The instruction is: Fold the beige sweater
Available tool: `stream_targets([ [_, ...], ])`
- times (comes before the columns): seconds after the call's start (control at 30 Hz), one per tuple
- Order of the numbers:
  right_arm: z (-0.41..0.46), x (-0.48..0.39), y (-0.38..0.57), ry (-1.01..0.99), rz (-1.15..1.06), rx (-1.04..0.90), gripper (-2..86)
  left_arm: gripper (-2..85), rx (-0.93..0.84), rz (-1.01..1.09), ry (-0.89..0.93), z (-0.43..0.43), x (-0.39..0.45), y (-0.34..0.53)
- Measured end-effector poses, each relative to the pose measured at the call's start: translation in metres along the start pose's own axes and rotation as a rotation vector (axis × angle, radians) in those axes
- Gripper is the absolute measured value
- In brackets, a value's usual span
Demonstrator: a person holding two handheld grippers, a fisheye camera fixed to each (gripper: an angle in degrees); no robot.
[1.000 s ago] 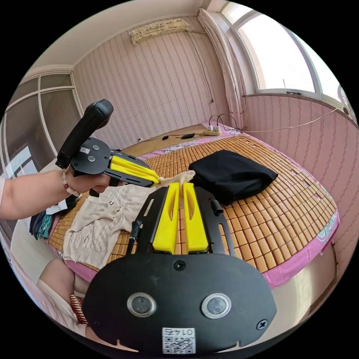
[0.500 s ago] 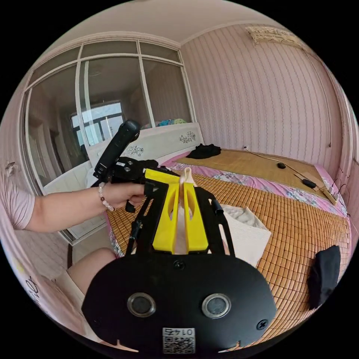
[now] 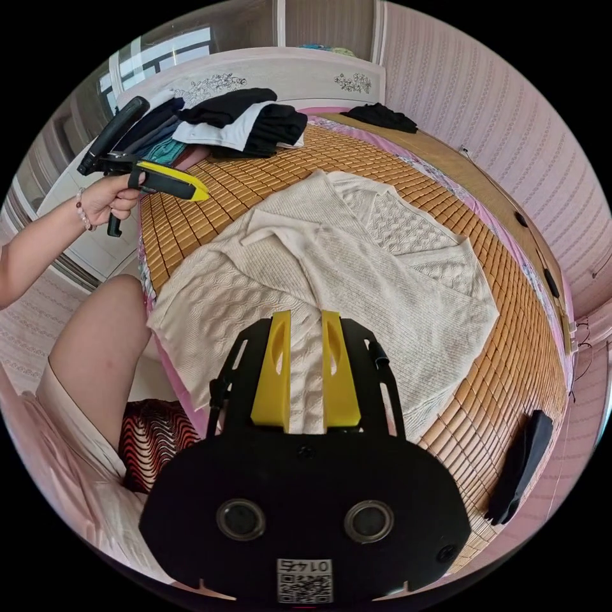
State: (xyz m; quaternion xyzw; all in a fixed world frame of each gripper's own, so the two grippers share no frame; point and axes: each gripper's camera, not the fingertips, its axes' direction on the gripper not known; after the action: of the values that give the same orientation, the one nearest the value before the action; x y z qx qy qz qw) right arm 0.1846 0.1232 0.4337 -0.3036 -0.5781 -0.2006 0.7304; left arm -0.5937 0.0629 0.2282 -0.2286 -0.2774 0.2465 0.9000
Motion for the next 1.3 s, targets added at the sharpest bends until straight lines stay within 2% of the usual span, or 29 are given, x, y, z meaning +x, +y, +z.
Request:
stream_targets([
  [0.17,0.005,0.034,-0.028,-0.019,0.054,-0.020,7.7,7.7,-0.016,0.049,-0.005,0.016,-0.001,-0.044],
  [0.3,0.021,0.021,-0.064,-0.037,-0.016,0.003,7.5,4.1,-0.199,0.117,-0.064,0.046,-0.008,-0.070],
  [0.5,0.044,0.008,-0.107,-0.031,-0.089,0.027,6.5,0.7,-0.093,0.234,-0.156,-0.013,-0.021,-0.097],
  [0.57,0.054,0.011,-0.115,-0.029,-0.080,0.006,6.2,0.7,-0.112,0.241,-0.165,-0.014,-0.032,-0.107],
  [0.67,0.085,0.017,-0.121,-0.040,-0.086,-0.115,6.3,1.3,-0.249,0.194,-0.208,0.017,-0.056,-0.115],
  [0.83,0.055,0.049,-0.113,-0.093,-0.083,-0.023,7.4,5.6,-0.212,0.150,-0.122,-0.003,-0.086,-0.119],
  [0.97,0.011,0.135,-0.082,0.141,0.126,0.143,12.9,7.1,-0.114,0.081,-0.103,-0.032,-0.126,-0.135],
  [1.03,0.008,0.184,-0.073,0.236,0.243,0.107,13.7,7.7,-0.078,0.005,-0.053,-0.035,-0.147,-0.147],
  [1.17,0.015,0.290,-0.055,0.122,0.484,0.061,12.7,9.2,-0.043,-0.181,0.097,-0.021,-0.188,-0.175],
  [1.3,0.034,0.346,-0.053,0.042,0.634,0.050,10.6,8.9,-0.087,-0.271,0.139,0.002,-0.205,-0.192],
])
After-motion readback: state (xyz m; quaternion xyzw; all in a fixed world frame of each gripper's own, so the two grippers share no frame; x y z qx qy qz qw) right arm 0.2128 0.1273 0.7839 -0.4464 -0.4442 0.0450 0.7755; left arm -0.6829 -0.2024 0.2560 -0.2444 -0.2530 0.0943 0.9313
